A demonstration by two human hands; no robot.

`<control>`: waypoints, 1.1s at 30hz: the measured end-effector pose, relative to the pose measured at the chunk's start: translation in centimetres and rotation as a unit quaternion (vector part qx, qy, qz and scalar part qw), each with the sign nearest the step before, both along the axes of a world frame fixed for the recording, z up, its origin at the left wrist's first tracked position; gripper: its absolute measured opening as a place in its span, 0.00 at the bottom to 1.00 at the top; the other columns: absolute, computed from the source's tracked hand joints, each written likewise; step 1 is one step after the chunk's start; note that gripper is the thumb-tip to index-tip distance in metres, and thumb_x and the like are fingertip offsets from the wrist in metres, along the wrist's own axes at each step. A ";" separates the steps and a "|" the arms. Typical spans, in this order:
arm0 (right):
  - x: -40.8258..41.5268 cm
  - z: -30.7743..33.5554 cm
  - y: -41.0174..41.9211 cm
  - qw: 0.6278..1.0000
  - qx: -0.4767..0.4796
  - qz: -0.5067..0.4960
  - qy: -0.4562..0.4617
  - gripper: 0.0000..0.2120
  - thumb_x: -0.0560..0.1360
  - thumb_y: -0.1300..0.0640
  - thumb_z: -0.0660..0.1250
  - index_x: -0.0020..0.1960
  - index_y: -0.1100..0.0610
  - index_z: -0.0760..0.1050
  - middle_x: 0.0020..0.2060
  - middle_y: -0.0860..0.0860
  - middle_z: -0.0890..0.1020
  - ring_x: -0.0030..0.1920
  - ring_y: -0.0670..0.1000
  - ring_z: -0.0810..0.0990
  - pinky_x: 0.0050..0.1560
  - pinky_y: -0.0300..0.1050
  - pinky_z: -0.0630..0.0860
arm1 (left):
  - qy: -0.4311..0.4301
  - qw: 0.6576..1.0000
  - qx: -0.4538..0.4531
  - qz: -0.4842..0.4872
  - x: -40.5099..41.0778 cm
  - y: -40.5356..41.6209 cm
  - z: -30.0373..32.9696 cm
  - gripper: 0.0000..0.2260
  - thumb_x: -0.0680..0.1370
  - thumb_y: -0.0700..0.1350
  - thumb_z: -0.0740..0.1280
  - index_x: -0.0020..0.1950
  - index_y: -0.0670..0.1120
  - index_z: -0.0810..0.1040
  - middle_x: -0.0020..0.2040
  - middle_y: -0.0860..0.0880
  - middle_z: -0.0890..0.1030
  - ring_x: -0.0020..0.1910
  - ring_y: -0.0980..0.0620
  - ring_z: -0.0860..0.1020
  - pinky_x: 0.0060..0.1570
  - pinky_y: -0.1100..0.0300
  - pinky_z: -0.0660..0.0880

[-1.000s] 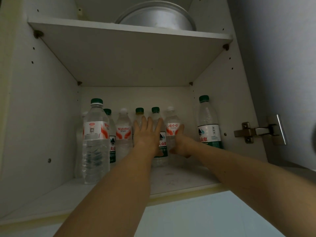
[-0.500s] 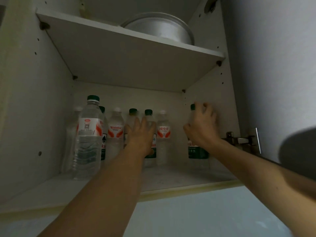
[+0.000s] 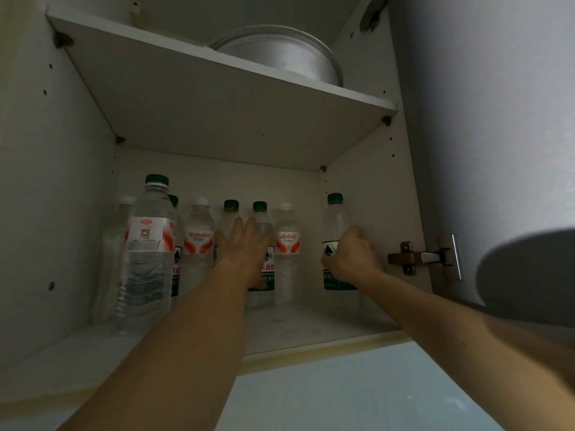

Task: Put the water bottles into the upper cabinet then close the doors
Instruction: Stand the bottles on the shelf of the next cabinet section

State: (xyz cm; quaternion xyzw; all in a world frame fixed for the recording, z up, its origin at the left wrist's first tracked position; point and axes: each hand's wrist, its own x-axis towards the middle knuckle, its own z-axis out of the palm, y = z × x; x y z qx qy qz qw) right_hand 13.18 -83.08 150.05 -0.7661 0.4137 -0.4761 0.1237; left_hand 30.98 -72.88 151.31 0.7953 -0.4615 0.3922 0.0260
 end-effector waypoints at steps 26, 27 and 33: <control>6.3 2.1 -7.2 0.985 0.056 0.151 0.059 0.36 0.73 0.55 0.77 0.73 0.63 0.62 0.65 0.59 0.75 0.62 0.57 0.77 0.62 0.51 0.76 | -0.113 0.988 0.039 0.102 -0.1 -0.7 0.1 0.55 0.73 0.71 0.66 0.81 0.47 0.33 0.81 0.36 0.39 0.80 0.36 0.42 0.77 0.36 0.48; 6.3 2.1 -7.3 0.985 0.054 0.154 0.058 0.35 0.73 0.55 0.77 0.73 0.62 0.63 0.65 0.59 0.76 0.62 0.57 0.77 0.63 0.51 0.76 | -0.117 0.987 0.037 0.103 -0.1 -0.7 0.1 0.55 0.73 0.71 0.66 0.81 0.47 0.33 0.81 0.37 0.40 0.80 0.36 0.42 0.77 0.36 0.48; 5.6 1.5 -6.3 0.977 0.086 0.190 0.051 0.42 0.75 0.54 0.74 0.78 0.65 0.53 0.69 0.61 0.72 0.66 0.60 0.74 0.68 0.54 0.73 | -0.084 0.995 0.024 0.042 -0.1 -0.1 -0.6 0.51 0.74 0.66 0.69 0.82 0.48 0.39 0.81 0.38 0.46 0.80 0.37 0.48 0.77 0.38 0.52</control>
